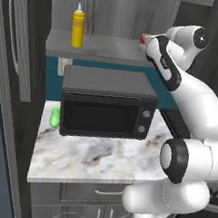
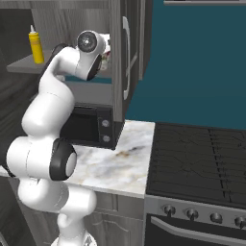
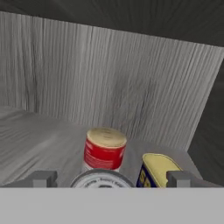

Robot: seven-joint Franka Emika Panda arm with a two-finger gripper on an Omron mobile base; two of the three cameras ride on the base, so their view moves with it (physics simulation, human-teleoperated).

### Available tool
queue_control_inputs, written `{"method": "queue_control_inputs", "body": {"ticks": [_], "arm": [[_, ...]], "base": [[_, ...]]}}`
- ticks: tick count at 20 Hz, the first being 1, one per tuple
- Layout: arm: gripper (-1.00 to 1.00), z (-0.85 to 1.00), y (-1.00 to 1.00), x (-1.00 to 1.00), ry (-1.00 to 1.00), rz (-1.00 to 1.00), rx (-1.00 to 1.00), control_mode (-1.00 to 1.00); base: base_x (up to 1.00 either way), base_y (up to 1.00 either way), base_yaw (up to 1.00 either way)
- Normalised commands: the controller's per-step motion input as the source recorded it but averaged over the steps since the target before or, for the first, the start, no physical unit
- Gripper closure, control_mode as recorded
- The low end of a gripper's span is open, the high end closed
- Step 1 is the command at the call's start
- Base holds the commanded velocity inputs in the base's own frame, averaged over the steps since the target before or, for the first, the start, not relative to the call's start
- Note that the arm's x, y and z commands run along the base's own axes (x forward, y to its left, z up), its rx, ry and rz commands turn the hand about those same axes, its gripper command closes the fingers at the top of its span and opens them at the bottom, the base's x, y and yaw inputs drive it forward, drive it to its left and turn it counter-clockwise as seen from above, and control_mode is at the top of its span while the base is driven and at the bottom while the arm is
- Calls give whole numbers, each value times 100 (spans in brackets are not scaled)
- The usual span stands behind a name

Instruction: Pick the cans from the counter and place them in their designated side in the cabinet.

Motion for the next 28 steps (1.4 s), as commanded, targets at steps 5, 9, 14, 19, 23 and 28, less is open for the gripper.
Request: {"method": "queue_control_inputs", "body": {"ticks": [5,9,14,19,23,28], "arm": [[-100,0,12,-41,-8,2,0,-100],[-100,0,26,-46,-6,0,0,-100],[-100,0,24,-54,-1,0,0,-100],[-100,-2,11,-63,5,0,0,-100],[-100,-6,7,-68,8,0,0,-100],[-100,-16,2,-82,3,0,0,-100]], "base": [[0,0,0],[0,0,0],[0,0,0],[0,0,0],[0,0,0],[0,0,0]]}}
